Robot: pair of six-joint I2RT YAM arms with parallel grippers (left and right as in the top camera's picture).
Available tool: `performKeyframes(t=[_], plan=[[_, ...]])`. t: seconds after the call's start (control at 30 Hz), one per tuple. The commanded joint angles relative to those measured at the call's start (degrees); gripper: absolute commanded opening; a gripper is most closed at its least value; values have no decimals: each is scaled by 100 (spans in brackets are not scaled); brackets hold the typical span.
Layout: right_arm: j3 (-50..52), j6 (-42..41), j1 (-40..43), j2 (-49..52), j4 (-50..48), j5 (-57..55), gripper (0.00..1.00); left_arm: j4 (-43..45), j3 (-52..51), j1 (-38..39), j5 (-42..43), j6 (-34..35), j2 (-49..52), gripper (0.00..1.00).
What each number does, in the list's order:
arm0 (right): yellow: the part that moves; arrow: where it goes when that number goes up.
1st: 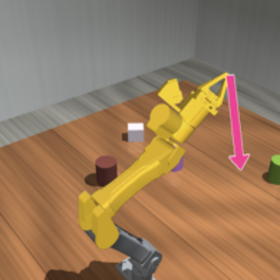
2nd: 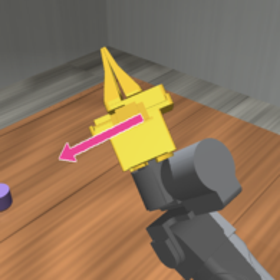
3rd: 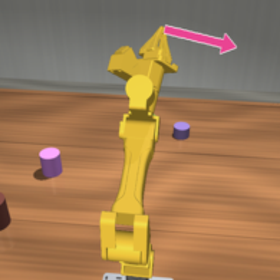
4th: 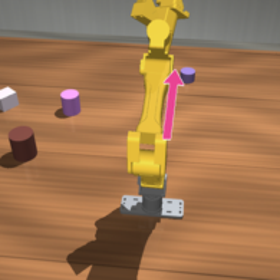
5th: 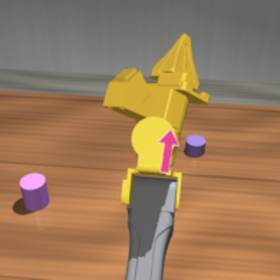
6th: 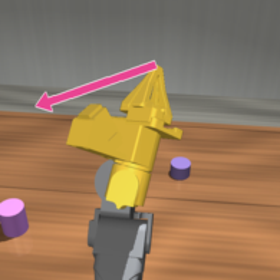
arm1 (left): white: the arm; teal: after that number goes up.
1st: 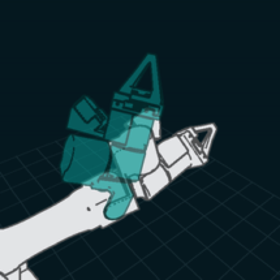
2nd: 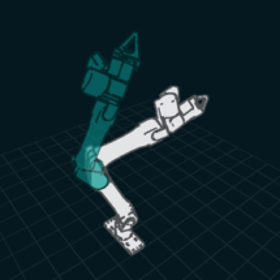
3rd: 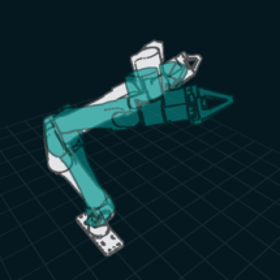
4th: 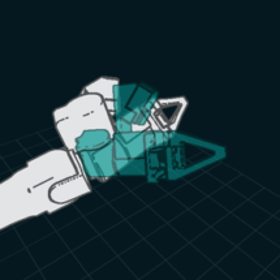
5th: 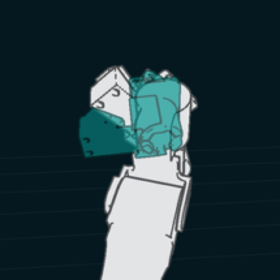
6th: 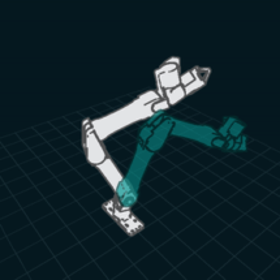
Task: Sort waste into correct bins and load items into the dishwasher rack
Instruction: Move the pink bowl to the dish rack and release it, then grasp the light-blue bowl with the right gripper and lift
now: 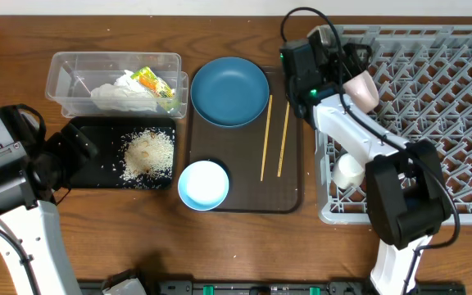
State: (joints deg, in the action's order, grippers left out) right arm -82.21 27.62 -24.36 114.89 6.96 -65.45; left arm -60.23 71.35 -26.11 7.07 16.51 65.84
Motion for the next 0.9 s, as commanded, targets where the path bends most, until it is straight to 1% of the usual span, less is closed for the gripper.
performKeyframes(t=[0.0,0.07,0.13,0.17,0.23,0.27,0.3,0.37,0.4,0.47,0.5,0.57,0.6,0.73,0.87], plan=[[-24,-129,-138,-627,-90,409,89,-17,87,-22,-94,-11,2,92],[-24,-297,-256,-852,166,990,89,-17,87,-22,-92,-11,2,92],[-24,-579,-422,-1051,695,1897,88,-17,87,-22,-94,-11,2,92],[-24,-868,-525,-1145,1058,2483,87,-17,87,-22,-94,-11,2,92],[-24,-1801,-739,-1283,1755,3609,88,-17,87,-22,-94,-11,2,92],[-24,-2492,-872,-1322,2140,4356,85,-17,90,-22,-94,-11,2,92],[-24,-2820,-927,-1325,2291,4730,85,-17,87,-22,-94,-11,2,92],[-15,-3810,-1095,-1307,2695,6240,87,-17,87,-22,-94,-11,2,92],[0,-4061,-1161,-1279,2793,6878,87,-17,87,-22,-94,-11,2,92],[103,-4356,-1322,-1215,2815,7823,76,-17,90,-22,-94,-11,2,92],[184,-4662,-1421,-1176,2798,7991,72,-17,87,-22,-92,-11,2,92],[310,-5184,-1563,-1095,2767,7984,70,-17,87,-22,-94,-11,2,92],[374,-5285,-1641,-1040,2739,7982,69,-17,87,-22,-92,-11,2,92],[577,-5600,-1934,-721,2682,7702,60,-17,87,-22,-94,-11,2,92],[595,-5895,-2107,-317,2686,7801,51,-17,87,-22,-94,-11,2,92]])
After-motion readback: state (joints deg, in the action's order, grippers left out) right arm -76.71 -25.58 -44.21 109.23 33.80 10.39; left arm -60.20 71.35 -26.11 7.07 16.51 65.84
